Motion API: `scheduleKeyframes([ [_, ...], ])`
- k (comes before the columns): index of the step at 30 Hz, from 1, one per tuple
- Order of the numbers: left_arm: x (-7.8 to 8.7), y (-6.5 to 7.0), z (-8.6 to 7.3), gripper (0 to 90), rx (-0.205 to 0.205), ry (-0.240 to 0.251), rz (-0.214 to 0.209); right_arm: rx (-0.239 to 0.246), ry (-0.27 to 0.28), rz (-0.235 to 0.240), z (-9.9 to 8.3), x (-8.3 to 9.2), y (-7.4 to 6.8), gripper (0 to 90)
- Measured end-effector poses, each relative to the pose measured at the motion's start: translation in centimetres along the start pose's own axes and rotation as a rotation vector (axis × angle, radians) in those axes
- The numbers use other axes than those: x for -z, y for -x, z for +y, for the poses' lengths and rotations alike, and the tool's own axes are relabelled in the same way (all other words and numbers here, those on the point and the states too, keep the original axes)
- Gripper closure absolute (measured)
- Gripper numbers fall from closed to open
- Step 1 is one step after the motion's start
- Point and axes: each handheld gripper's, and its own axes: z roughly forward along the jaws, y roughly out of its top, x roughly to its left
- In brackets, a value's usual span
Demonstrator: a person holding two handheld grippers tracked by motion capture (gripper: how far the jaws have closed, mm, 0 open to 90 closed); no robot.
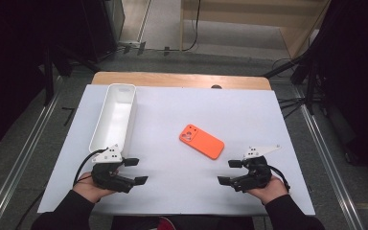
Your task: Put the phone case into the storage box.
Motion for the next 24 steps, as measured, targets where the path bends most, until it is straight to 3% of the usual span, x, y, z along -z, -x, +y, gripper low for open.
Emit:
scheduleKeyframes([
  [13, 0.13, 0.08, 0.03, 25.6, -0.010, 0.008, 0.010, 0.014, 0.003, 0.005, 0.08, -0.01, 0.07, 14.5],
  [24, -0.04, 0.15, -0.02, 25.6, -0.017, -0.001, -0.010, 0.013, -0.011, 0.001, 0.04, -0.17, 0.24, 14.4],
])
